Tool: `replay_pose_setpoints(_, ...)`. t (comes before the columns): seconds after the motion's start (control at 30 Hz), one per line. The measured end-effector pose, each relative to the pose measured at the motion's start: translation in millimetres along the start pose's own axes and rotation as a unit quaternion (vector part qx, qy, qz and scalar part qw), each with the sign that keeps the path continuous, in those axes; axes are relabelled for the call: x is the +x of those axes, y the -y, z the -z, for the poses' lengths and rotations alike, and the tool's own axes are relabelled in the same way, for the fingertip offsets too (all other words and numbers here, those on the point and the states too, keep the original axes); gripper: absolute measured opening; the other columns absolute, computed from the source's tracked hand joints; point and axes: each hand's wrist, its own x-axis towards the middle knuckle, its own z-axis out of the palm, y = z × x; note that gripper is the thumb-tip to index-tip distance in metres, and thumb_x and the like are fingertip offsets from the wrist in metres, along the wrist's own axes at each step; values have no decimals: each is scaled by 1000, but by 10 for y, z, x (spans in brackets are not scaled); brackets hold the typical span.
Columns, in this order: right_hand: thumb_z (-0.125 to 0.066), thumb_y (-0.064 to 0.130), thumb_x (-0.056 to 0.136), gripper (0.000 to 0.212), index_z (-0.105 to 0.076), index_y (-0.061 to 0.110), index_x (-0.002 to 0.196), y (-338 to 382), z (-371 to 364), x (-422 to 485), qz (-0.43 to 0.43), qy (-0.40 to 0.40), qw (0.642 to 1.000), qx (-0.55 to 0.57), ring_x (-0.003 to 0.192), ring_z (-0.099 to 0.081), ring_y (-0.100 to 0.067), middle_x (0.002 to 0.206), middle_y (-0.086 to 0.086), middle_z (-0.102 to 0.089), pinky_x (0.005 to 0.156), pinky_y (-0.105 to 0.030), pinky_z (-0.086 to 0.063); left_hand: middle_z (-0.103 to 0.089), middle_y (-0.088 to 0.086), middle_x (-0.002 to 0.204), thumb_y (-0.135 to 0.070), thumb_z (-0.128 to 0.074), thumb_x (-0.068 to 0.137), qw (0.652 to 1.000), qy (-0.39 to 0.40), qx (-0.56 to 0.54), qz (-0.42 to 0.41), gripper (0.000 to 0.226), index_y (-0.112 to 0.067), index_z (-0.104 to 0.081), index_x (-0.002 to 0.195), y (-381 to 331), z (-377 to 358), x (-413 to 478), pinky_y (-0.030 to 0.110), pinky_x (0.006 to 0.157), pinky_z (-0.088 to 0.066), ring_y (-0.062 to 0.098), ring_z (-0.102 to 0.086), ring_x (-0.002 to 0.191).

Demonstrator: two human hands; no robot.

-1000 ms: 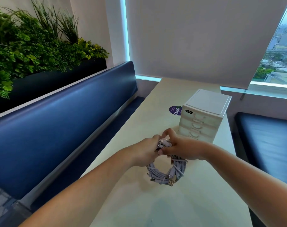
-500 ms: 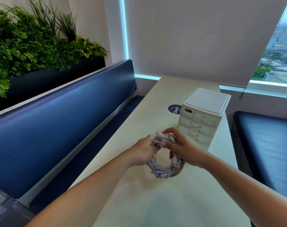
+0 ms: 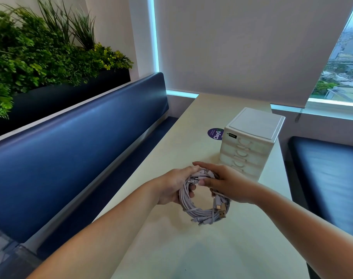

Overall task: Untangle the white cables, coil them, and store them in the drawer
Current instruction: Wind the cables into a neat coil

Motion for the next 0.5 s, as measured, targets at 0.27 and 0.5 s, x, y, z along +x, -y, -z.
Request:
replay_pose_setpoints(0.27, -44, 50, 91, 46, -47, 39, 136, -23, -69, -5, -8, -16, 992, 125, 114, -55, 8, 125, 19, -60, 99, -17, -41, -44, 1, 72, -51, -45, 99, 999, -24, -2, -48, 50, -7, -59, 119, 8, -7, 17, 31, 62, -55, 10, -46, 56)
replay_pose_setpoints(0.5, -36, 37, 100, 38, -55, 24, 131, 37, -121, -6, -13, -45, 979, 198, 109, -61, 0, 118, 12, -66, 94, -19, -46, -46, 1, 65, -44, -39, 103, 996, -67, -33, -47, 35, -15, -59, 99, -22, -29, -11, 25, 51, -49, 12, -44, 52)
